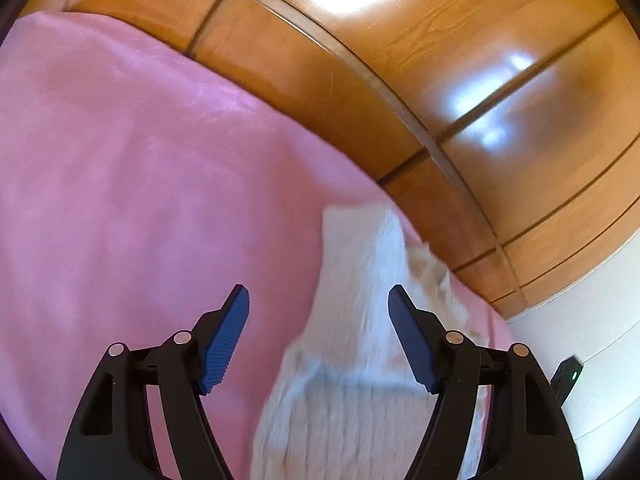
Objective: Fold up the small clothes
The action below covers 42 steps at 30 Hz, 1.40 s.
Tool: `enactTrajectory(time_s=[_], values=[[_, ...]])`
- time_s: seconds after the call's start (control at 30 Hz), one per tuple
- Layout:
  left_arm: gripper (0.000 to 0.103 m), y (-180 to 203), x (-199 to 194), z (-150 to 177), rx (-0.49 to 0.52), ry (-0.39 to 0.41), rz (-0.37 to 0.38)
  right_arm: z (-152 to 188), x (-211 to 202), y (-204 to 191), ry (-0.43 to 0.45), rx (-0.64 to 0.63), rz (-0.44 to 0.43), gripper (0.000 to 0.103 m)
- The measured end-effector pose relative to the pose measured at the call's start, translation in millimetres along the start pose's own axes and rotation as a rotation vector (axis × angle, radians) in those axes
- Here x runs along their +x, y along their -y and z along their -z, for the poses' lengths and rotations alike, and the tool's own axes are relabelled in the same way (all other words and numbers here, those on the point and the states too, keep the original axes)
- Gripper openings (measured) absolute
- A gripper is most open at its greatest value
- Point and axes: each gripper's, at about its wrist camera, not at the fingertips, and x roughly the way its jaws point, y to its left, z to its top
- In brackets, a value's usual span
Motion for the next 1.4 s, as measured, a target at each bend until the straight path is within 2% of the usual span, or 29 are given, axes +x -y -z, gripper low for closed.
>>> enactTrajectory(time_s=[0.1, 0.23, 0.33, 0.37, 0.4, 0.43, 0.47, 0.57, 0.6, 0.63, 0.67, 0.7, 0.73, 0.77, 0.8, 0.87, 0.9, 0.97, 1.0, 1.07, 1.13, 1.2, 1.3, 1.4], values=[[0.07, 2.9, 30.1, -16.4, 0.0, -0.062, 0.039, 5.4, 23.2, -14.6, -0.041, -0.046, 0.006, 0.052], [0.07, 2.1, 66.5, -26.3, -0.018, -0.147, 0.09, 18.5, 45.1, -5.9, -0.083, -0.038, 0.046, 0.053], [0.07, 2.6, 92.0, -31.7, -0.051, -0.216, 0.169, 28.3, 46.9, 5.3, -0.066, -0.005, 0.006, 0.054], [0.064, 6.2, 98.4, -30.9, -0.042, -0.229, 0.176, 29.0, 47.2, 6.4, -0.064, 0.0, -0.001, 0.054], [0.039, 13.6, 100.9, -28.2, -0.003, -0.228, 0.169, 28.2, 47.3, 7.5, -0.065, 0.002, -0.002, 0.054], [0.028, 21.8, 100.7, -26.1, 0.043, -0.22, 0.157, 28.1, 47.3, 7.2, -0.066, 0.002, -0.001, 0.054], [0.017, 33.4, 97.1, -22.1, 0.108, -0.19, 0.132, 29.0, 46.0, 7.1, -0.066, 0.0, 0.0, 0.054], [0.014, 81.7, 66.6, 3.3, 0.413, -0.039, 0.023, 28.8, 45.1, 4.7, -0.071, -0.023, 0.024, 0.054], [0.014, 97.4, 60.1, 16.5, 0.538, 0.011, -0.076, 29.8, 45.8, 2.5, -0.071, -0.032, 0.035, 0.054], [0.014, 103.8, 64.4, 23.4, 0.608, 0.026, -0.19, 30.3, 47.2, 0.6, -0.072, -0.039, 0.045, 0.055], [0.015, 104.2, 75.0, 26.3, 0.646, 0.013, -0.285, 30.6, 48.8, -2.8, -0.075, -0.054, 0.062, 0.055], [0.022, 96.4, 88.7, 25.7, 0.643, -0.021, -0.362, 31.3, 50.1, -4.7, -0.075, -0.065, 0.075, 0.055], [0.022, 86.9, 96.9, 22.4, 0.609, -0.03, -0.436, 32.1, 51.2, -6.9, -0.074, -0.075, 0.087, 0.056], [0.023, 79.7, 96.3, 19.2, 0.568, -0.021, -0.473, 32.9, 50.6, -7.6, -0.073, -0.081, 0.094, 0.056], [0.023, 68.9, 87.7, 15.0, 0.481, 0.009, -0.478, 33.3, 50.2, -7.3, -0.071, -0.08, 0.096, 0.056], [0.023, 56.6, 63.8, 13.9, 0.346, 0.078, -0.401, 33.3, 49.5, -3.9, -0.072, -0.067, 0.083, 0.056], [0.023, 56.9, 54.1, 17.9, 0.332, 0.104, -0.367, 32.9, 48.2, -2.8, -0.072, -0.06, 0.076, 0.056], [0.023, 67.4, 43.1, 29.8, 0.378, 0.138, -0.311, 30.4, 41.6, 1.8, -0.073, -0.033, 0.043, 0.058], [0.023, 75.4, 37.7, 40.7, 0.438, 0.136, -0.291, 28.9, 37.1, 5.2, -0.07, -0.013, 0.025, 0.058], [0.023, 88.9, 40.6, 58.4, 0.517, 0.097, -0.251, 25.4, 23.4, 16.7, -0.04, 0.043, 0.012, 0.06], [0.023, 92.3, 49.6, 75.6, 0.578, 0.046, -0.235, 22.7, 10.7, 34.6, -0.004, 0.111, 0.044, 0.06], [0.023, 92.3, 63.2, 80.5, 0.59, 0.01, -0.232, 23.1, 9.4, 51.7, -0.014, 0.169, 0.06, 0.062], [0.023, 93.7, 72.5, 79.9, 0.559, -0.021, -0.197, 25.9, 20.6, 62.7, -0.058, 0.189, 0.061, 0.061], [0.023, 101.3, 80.3, 80.1, 0.562, -0.049, -0.185, 29.2, 32.0, 56.9, -0.094, 0.17, 0.031, 0.045]])
